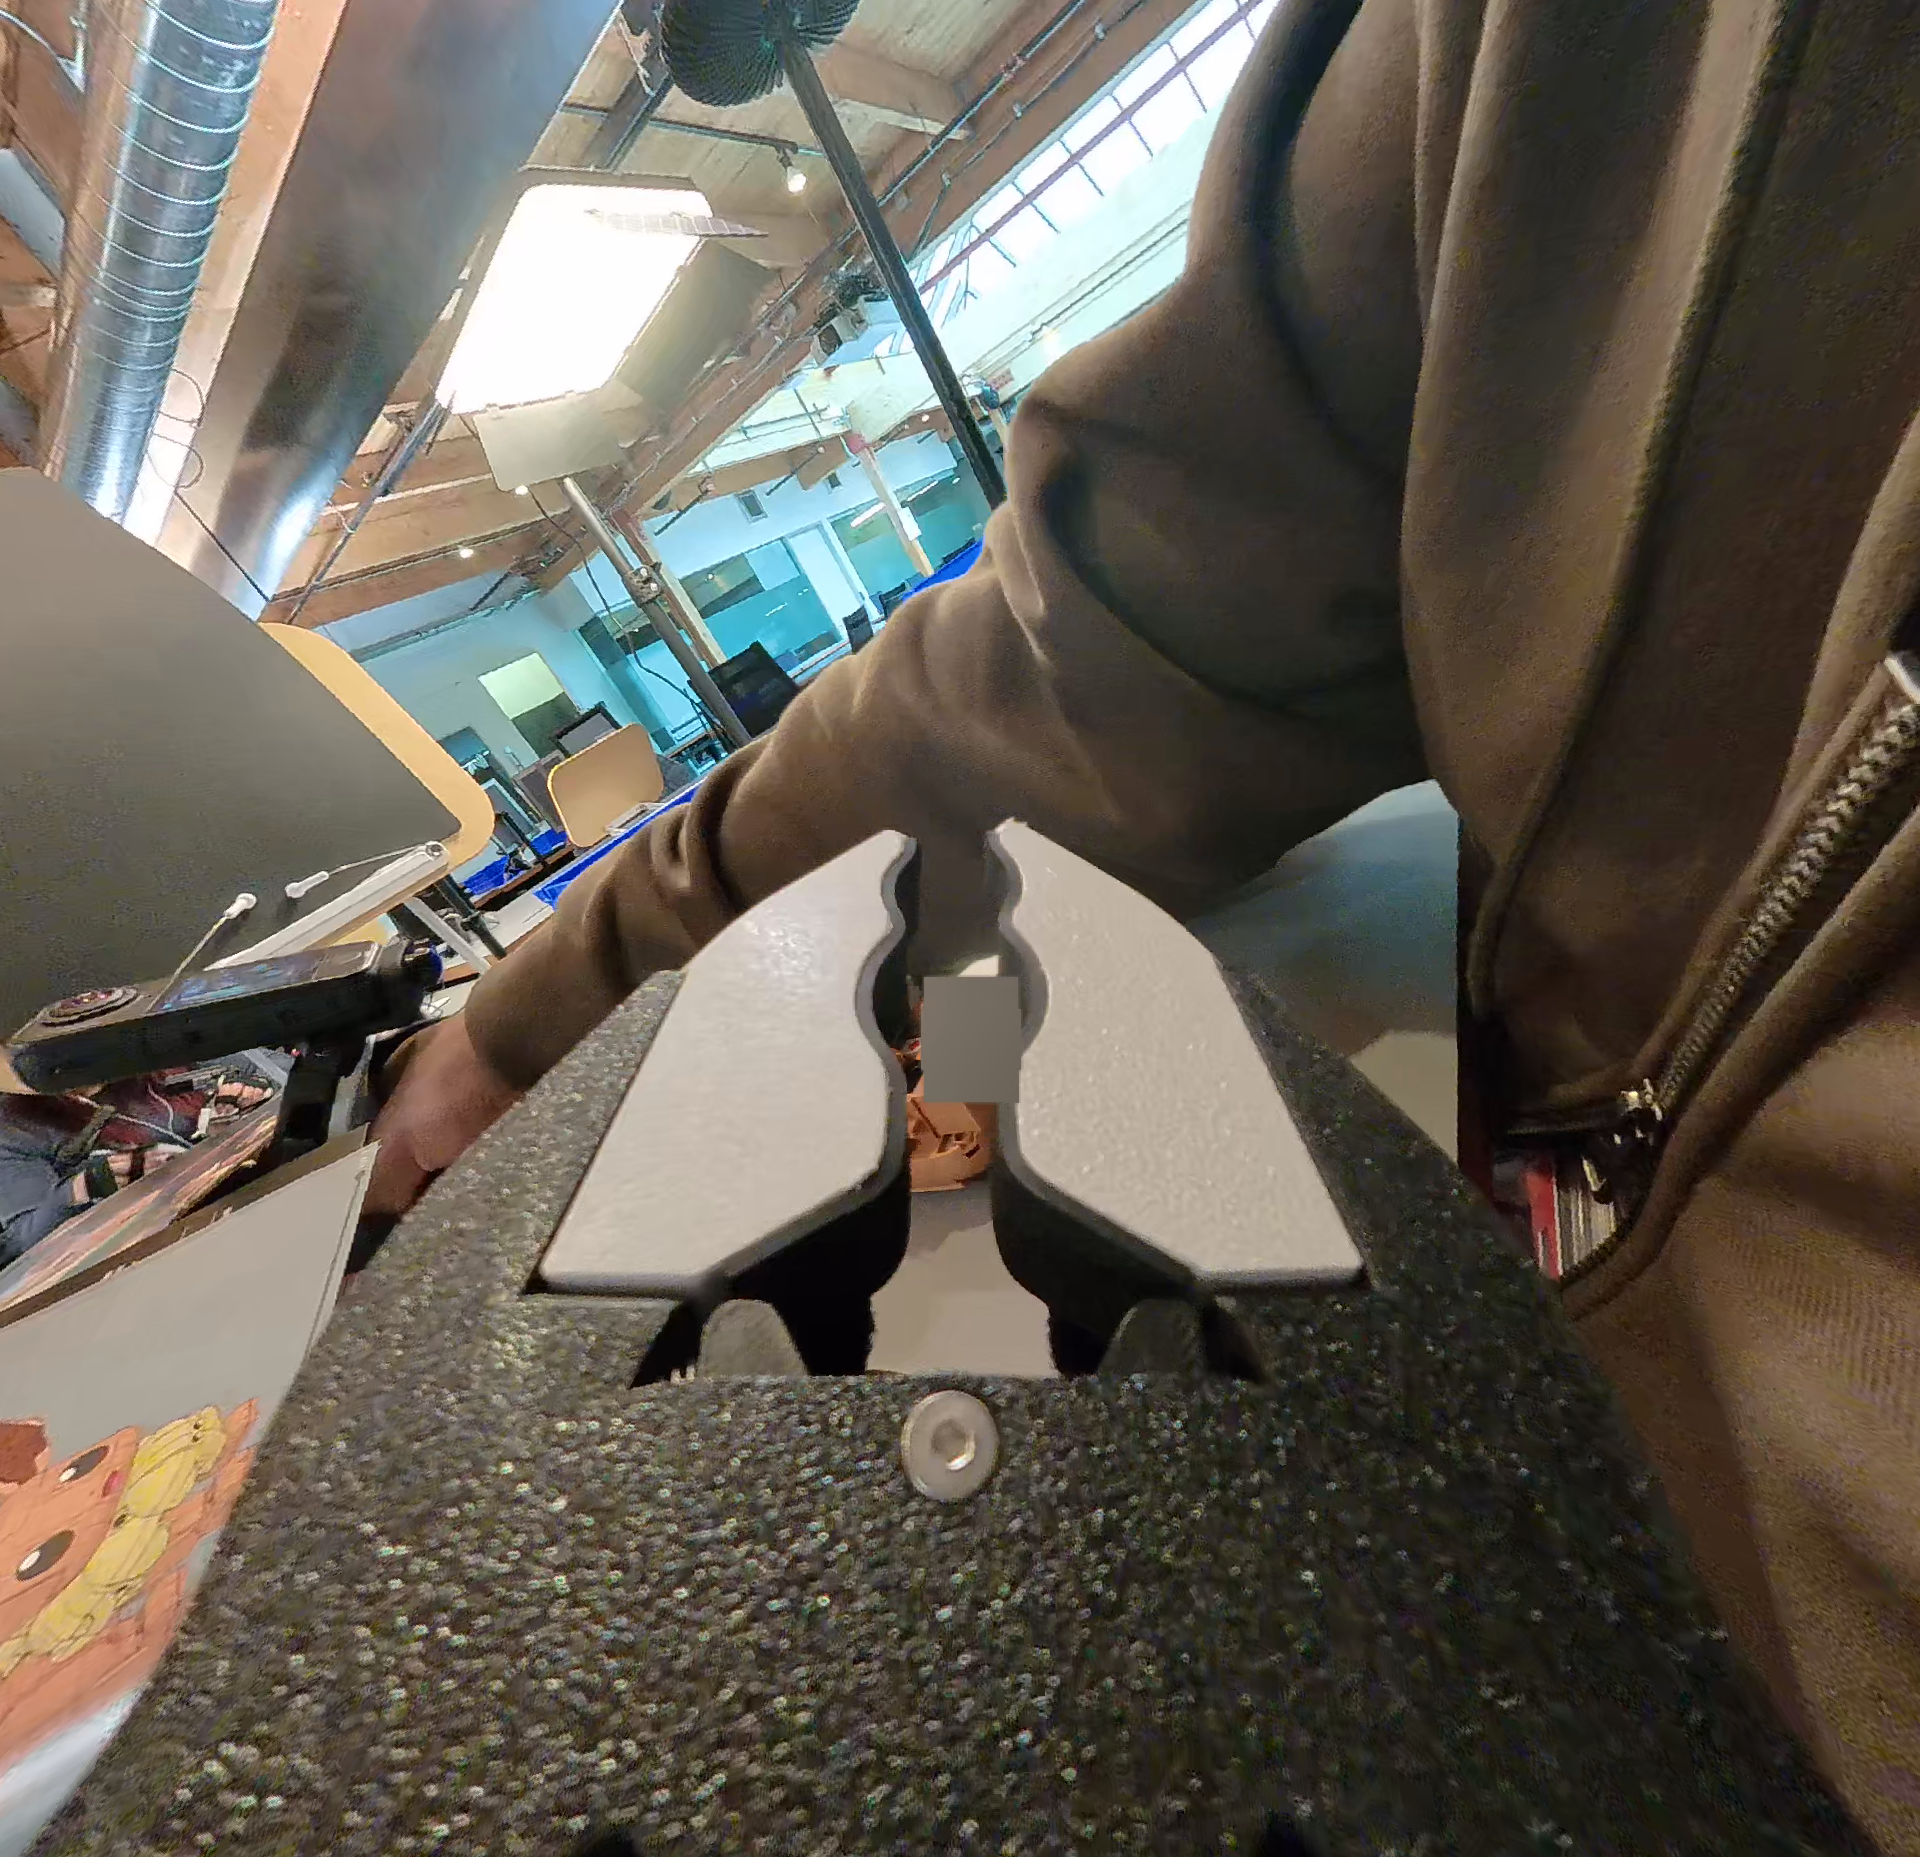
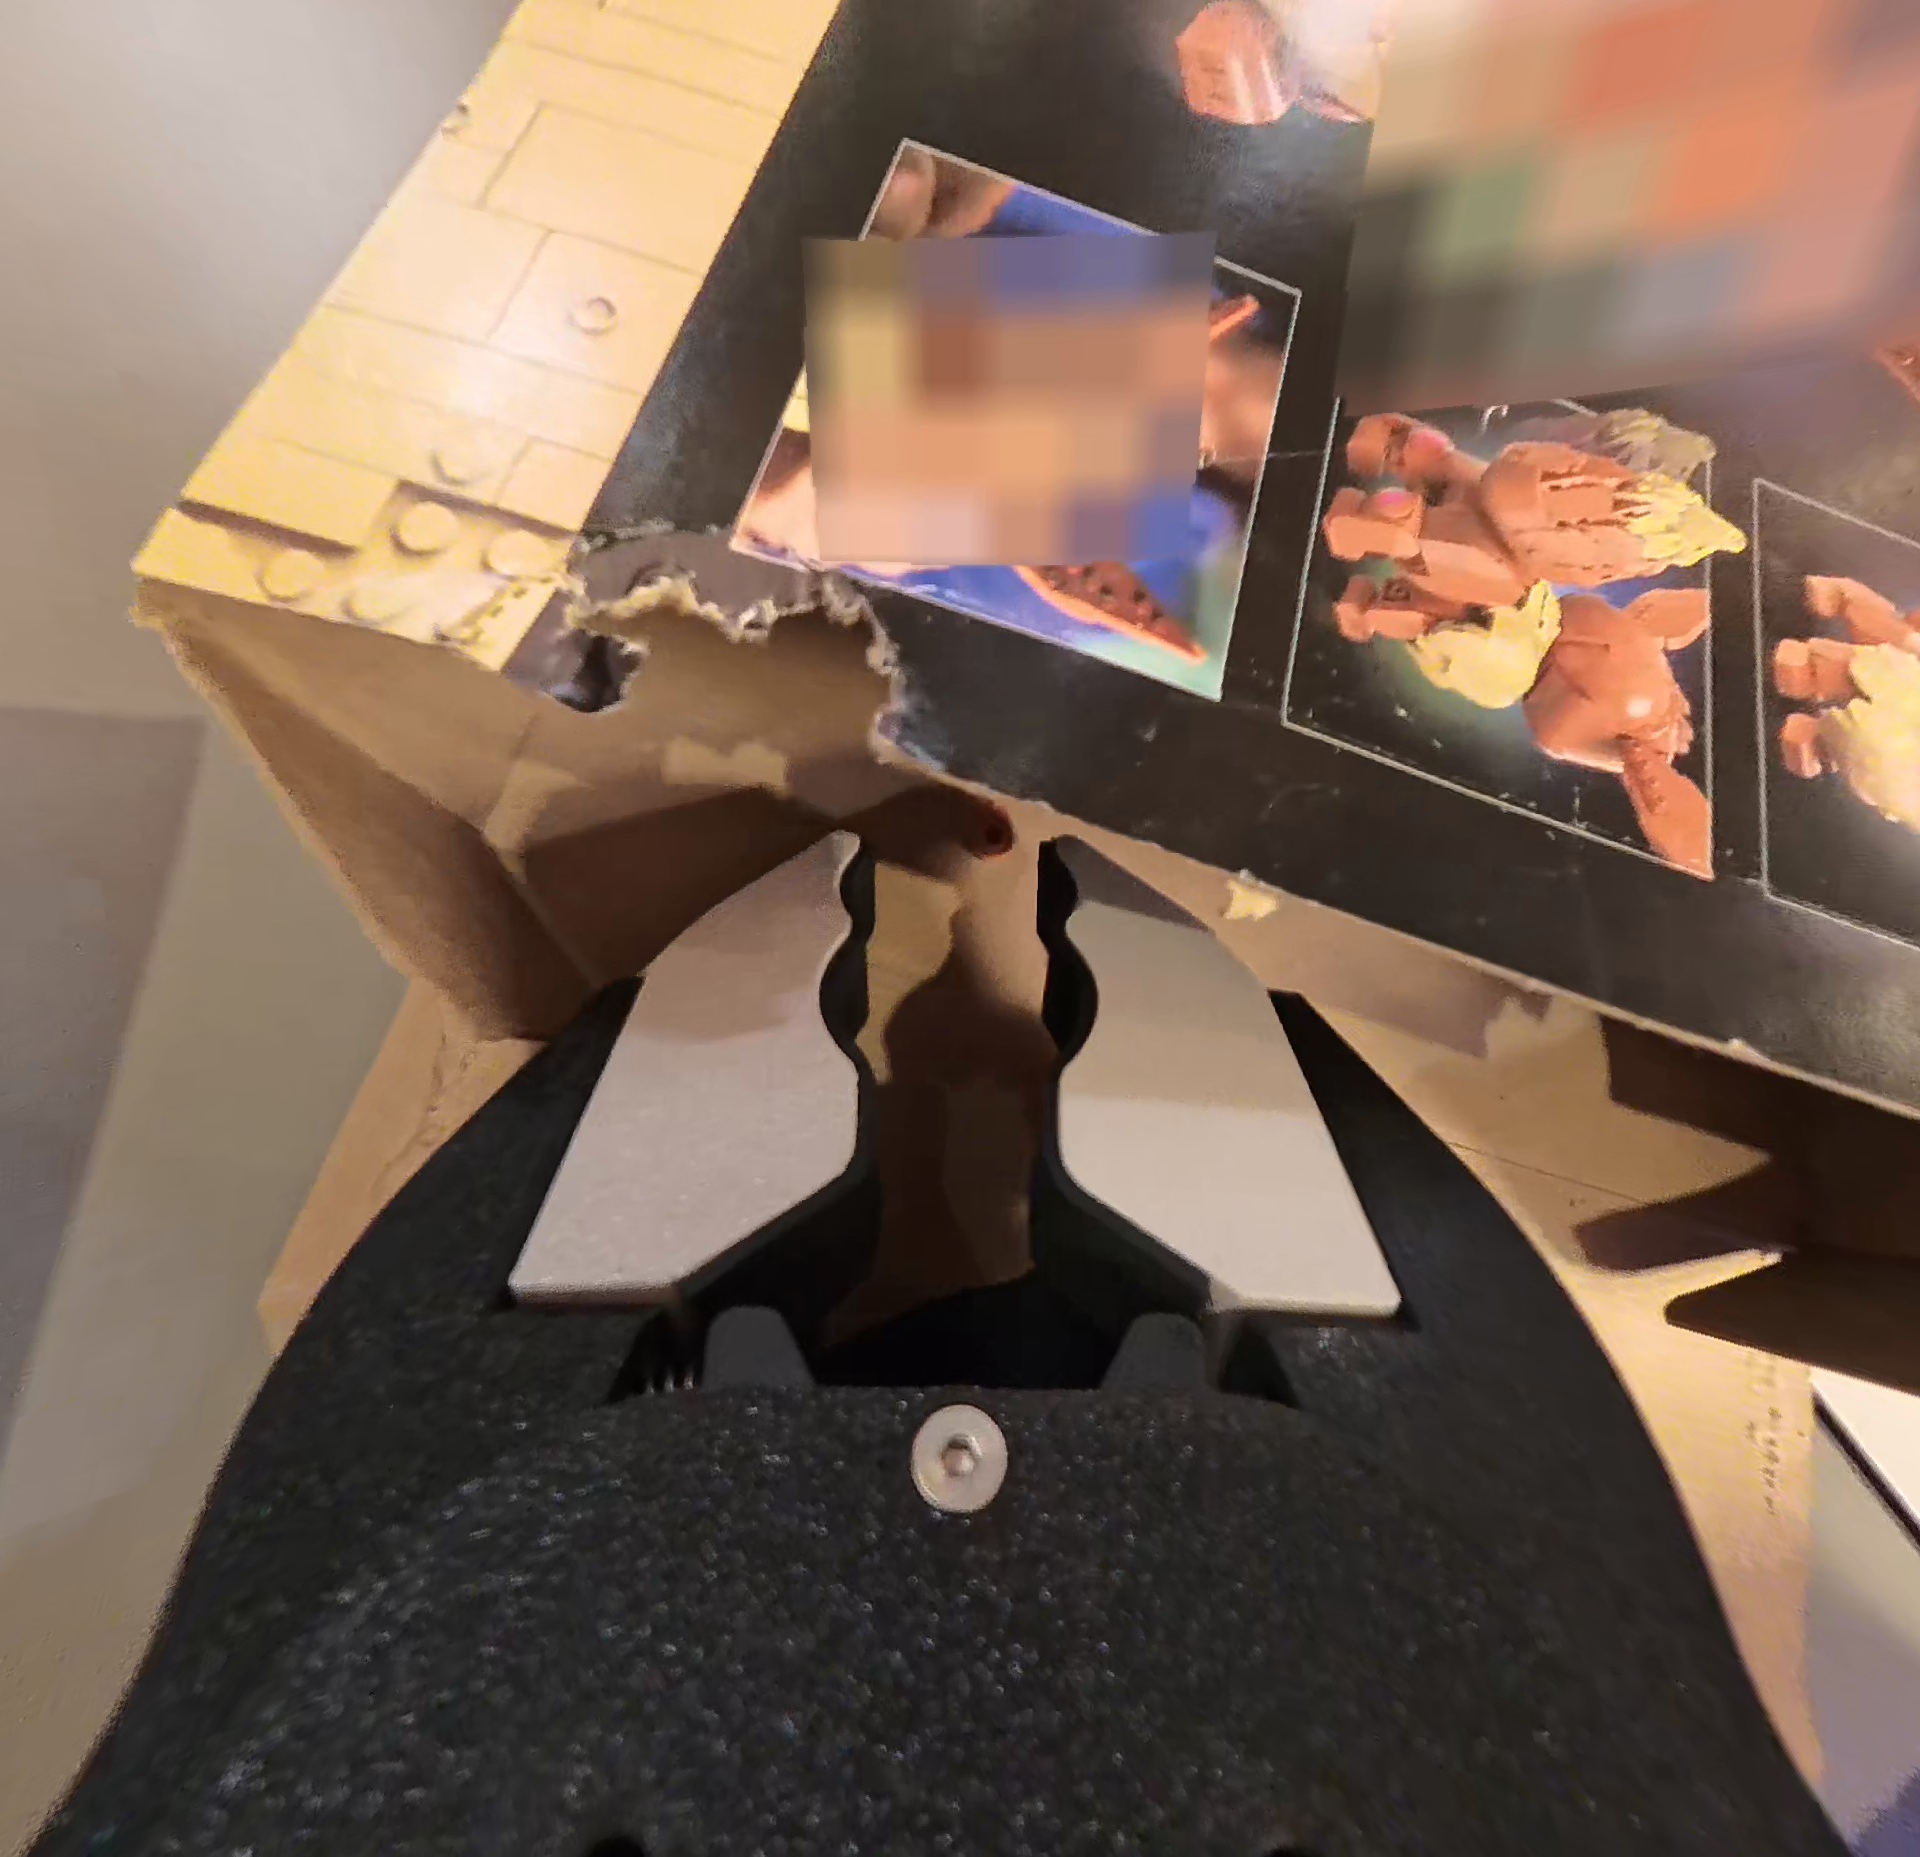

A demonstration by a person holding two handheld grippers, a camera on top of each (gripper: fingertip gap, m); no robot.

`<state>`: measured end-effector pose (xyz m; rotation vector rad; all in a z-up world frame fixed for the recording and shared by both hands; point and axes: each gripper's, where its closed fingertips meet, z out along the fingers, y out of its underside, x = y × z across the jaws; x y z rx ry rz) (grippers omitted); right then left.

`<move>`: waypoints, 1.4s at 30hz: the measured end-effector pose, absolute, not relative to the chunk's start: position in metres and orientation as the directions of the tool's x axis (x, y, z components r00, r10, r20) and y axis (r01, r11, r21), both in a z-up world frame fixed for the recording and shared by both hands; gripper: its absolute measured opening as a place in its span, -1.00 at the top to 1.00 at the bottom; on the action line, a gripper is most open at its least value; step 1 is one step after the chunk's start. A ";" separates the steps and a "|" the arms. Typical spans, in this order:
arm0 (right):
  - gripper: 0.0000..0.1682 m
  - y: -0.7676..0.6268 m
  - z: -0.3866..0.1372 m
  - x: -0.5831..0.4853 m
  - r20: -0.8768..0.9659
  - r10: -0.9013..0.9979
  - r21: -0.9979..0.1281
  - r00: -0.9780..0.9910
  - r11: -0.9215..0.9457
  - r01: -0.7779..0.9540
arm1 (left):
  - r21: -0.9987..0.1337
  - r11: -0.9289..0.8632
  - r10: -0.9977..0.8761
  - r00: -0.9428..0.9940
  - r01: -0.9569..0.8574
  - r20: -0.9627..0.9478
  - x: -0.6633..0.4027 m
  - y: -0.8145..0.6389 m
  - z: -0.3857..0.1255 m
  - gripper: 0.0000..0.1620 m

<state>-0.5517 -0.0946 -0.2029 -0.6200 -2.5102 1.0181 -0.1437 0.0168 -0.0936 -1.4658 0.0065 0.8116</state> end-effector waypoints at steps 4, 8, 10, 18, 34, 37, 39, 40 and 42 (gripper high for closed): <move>0.78 -0.097 -0.207 -0.550 0.102 0.507 -0.711 -0.856 0.639 0.294 | -0.867 -0.112 0.465 0.745 -0.486 -0.478 -0.142 0.019 -0.096 0.86; 1.00 -0.094 -0.207 -0.552 0.085 0.523 -0.710 -0.848 0.629 0.317 | -0.866 -0.117 0.453 0.750 -0.486 -0.482 -0.141 0.021 -0.098 0.86; 1.00 -0.094 -0.208 -0.552 0.086 0.523 -0.709 -0.848 0.630 0.316 | -0.866 -0.117 0.449 0.752 -0.487 -0.483 -0.140 0.022 -0.098 0.86; 1.00 -0.083 -0.206 -0.550 0.096 0.556 -0.720 -0.826 0.612 0.328 | -0.866 -0.119 0.440 0.756 -0.486 -0.485 -0.139 0.023 -0.099 0.86; 0.83 -0.095 -0.172 -0.545 0.317 0.468 -0.680 -0.825 0.719 0.146 | -0.864 -0.143 0.405 0.768 -0.484 -0.497 -0.136 0.030 -0.106 0.87; 0.83 -0.102 -0.173 -0.547 0.264 0.468 -0.698 -0.843 0.696 0.168 | -0.862 -0.143 0.400 0.769 -0.486 -0.499 -0.135 0.031 -0.106 0.87; 0.83 -0.104 -0.179 -0.552 0.234 0.479 -0.708 -0.846 0.680 0.190 | -0.862 -0.145 0.400 0.768 -0.486 -0.500 -0.135 0.031 -0.106 0.87; 0.79 -0.105 -0.181 -0.556 0.227 0.486 -0.717 -0.844 0.670 0.193 | -0.862 -0.146 0.401 0.767 -0.486 -0.501 -0.135 0.031 -0.107 0.87; 0.75 -0.108 -0.184 -0.561 0.208 0.495 -0.746 -0.844 0.638 0.190 | -0.861 -0.147 0.399 0.767 -0.487 -0.502 -0.135 0.031 -0.107 0.87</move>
